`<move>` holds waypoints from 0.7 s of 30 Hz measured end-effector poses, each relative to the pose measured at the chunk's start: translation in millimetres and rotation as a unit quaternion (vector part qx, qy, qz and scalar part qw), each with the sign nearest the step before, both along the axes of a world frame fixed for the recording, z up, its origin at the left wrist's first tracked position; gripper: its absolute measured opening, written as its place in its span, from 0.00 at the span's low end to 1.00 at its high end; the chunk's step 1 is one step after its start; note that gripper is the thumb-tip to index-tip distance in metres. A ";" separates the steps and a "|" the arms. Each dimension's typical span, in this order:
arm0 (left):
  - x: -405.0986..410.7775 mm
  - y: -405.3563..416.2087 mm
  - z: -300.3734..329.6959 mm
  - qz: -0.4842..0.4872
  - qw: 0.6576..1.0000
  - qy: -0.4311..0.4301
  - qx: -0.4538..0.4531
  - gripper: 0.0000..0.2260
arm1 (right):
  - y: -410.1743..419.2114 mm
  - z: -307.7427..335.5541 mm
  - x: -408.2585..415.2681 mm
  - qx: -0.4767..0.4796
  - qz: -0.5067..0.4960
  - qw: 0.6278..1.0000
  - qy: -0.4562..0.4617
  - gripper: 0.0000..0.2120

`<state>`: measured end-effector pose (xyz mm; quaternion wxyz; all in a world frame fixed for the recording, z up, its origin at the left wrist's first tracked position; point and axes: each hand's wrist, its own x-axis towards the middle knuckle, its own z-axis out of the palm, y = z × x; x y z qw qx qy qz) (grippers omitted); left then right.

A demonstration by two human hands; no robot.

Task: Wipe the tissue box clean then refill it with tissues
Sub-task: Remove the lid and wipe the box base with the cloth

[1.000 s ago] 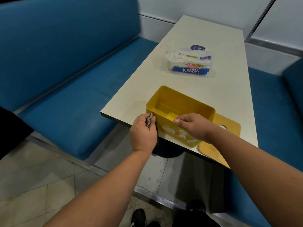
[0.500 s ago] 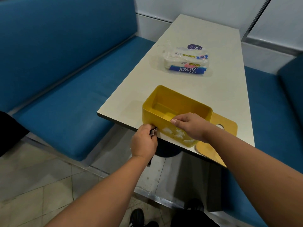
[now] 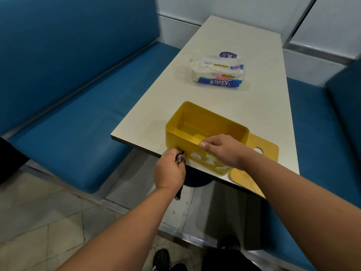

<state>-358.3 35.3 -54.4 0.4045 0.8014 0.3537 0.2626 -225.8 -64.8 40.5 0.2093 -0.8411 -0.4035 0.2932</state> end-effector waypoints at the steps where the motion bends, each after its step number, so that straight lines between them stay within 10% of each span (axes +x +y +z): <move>1: 0.4 2.2 -0.1 0.013 1.000 0.014 -0.008 0.03 | 0.4 0.3 -0.4 -0.002 0.000 1.000 -0.001 0.19; 6: 4.8 -2.0 3.2 0.049 0.995 -0.085 -0.017 0.03 | 0.5 0.3 -0.8 -0.002 -0.002 1.000 -0.003 0.20; 21: 13.8 -32.0 -10.7 0.057 0.984 0.003 -0.171 0.03 | 0.2 -1.2 0.7 -0.001 -0.006 1.000 0.002 0.20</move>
